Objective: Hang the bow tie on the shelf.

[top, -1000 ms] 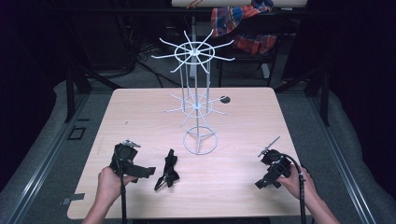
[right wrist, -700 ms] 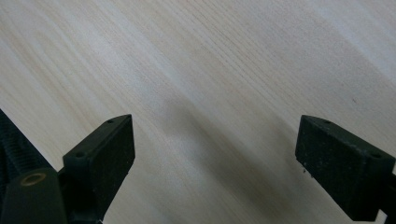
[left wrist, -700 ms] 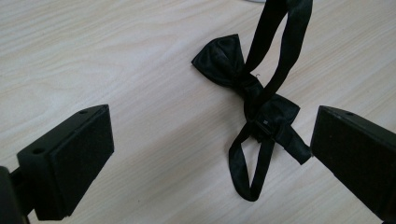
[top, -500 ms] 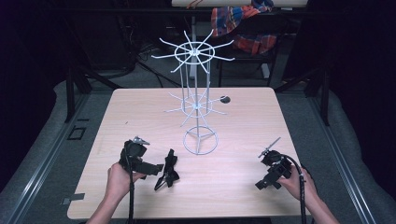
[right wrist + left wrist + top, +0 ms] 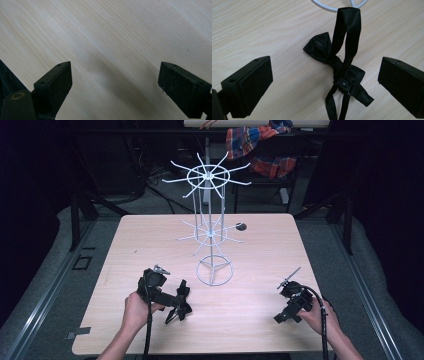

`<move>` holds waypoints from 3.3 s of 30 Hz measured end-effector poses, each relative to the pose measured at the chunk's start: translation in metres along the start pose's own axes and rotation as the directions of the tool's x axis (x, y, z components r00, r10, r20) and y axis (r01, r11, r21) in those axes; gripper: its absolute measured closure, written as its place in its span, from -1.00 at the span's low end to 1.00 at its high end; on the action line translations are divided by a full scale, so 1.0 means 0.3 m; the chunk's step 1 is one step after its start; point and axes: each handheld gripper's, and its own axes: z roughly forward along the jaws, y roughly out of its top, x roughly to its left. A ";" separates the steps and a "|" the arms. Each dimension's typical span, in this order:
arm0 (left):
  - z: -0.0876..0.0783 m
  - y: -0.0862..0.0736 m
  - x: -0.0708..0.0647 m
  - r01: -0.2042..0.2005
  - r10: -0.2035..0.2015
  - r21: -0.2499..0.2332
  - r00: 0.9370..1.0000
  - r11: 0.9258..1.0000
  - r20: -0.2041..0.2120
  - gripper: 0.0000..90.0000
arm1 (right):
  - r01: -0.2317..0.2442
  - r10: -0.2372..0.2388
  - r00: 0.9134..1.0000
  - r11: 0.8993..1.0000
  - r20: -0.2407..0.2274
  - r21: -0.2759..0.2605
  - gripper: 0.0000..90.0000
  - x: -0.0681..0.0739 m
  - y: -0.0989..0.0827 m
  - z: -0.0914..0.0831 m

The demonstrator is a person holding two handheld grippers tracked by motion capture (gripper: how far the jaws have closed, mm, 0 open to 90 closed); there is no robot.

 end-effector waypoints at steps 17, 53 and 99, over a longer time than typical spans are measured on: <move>0.044 0.030 -0.044 -0.049 0.050 0.043 0.998 0.998 -0.036 -0.65 | -0.031 0.031 1.000 0.999 -0.007 -0.025 -0.73 0.006 -0.004 0.012; 0.022 0.034 -0.071 -0.136 0.137 0.011 0.990 0.991 -0.029 0.89 | -0.012 0.012 1.000 1.000 -0.001 -0.021 -0.73 0.003 -0.005 0.003; -0.099 0.050 -0.035 -0.120 0.119 -0.095 0.993 0.988 -0.018 0.92 | -0.010 0.010 1.000 1.000 -0.006 -0.015 -0.73 0.001 -0.005 0.004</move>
